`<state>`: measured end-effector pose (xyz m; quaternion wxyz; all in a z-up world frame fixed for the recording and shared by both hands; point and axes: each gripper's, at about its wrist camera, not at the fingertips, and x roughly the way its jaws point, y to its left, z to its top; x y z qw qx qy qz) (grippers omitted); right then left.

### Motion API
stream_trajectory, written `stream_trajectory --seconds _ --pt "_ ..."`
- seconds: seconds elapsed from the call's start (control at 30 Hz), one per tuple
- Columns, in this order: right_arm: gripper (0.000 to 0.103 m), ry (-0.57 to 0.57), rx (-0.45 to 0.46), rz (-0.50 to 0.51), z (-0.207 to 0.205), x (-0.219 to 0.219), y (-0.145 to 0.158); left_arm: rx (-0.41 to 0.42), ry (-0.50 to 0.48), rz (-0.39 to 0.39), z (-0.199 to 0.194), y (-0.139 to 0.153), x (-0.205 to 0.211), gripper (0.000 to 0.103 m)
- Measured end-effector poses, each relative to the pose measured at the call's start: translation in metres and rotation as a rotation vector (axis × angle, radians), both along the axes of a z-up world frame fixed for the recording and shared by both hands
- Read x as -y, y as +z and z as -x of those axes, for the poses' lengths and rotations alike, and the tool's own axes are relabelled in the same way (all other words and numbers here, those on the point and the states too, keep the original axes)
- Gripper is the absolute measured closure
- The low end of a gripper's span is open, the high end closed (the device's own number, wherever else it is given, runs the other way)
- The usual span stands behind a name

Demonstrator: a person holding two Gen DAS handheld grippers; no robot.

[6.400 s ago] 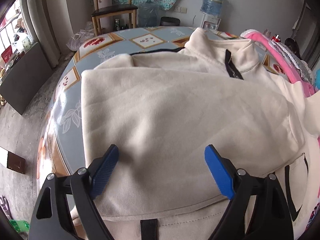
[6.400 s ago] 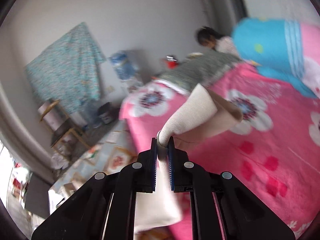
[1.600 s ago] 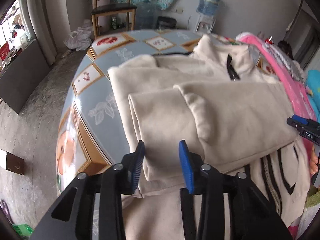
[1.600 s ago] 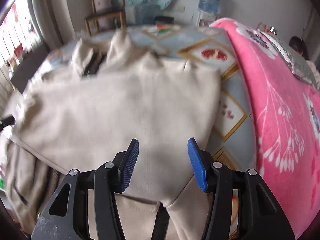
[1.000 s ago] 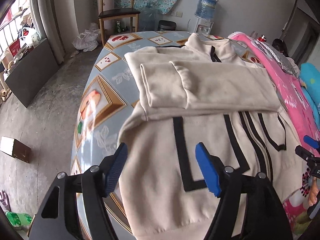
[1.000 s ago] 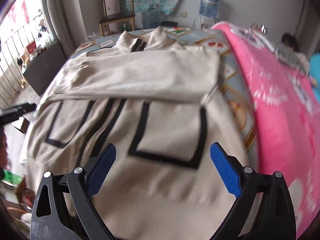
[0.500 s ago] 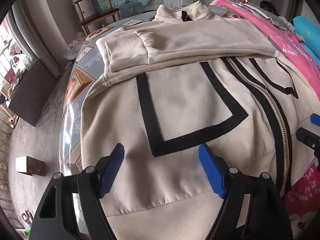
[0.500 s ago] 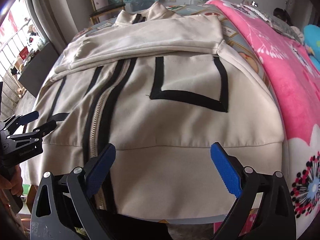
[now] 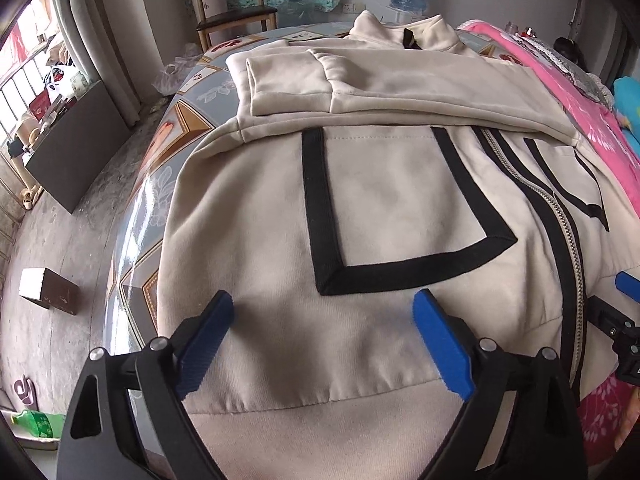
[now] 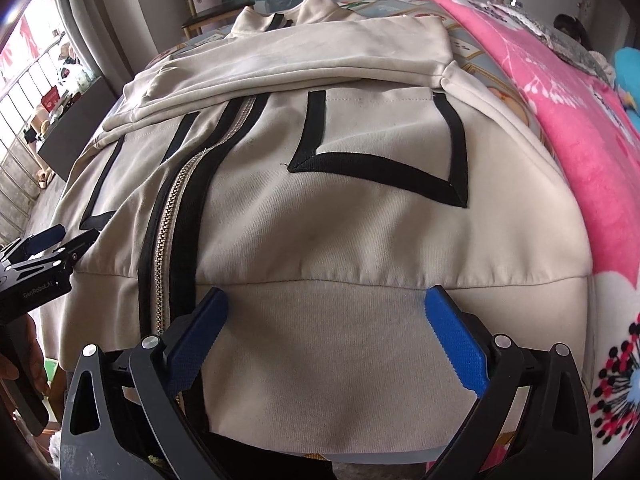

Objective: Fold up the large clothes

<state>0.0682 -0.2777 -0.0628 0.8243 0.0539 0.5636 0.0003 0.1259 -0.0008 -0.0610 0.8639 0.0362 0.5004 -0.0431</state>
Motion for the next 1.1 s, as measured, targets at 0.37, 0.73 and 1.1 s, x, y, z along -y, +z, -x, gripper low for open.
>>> stream_trajectory --seconds 0.37,0.73,1.1 --pt "0.006 0.005 -0.002 -0.014 -0.0013 0.0021 0.0000 -0.035 0.014 0.005 -0.0030 -0.0017 -0.0017 0.005" --pt "0.006 0.010 -0.003 -0.014 -0.0012 0.0003 -0.0002 -0.036 0.013 0.005 -0.0033 -0.0018 -0.0018 0.005" --pt "0.006 0.008 0.000 -0.006 -0.0005 -0.0014 -0.0012 -0.038 0.011 0.001 -0.0029 -0.0022 -0.0019 0.005"
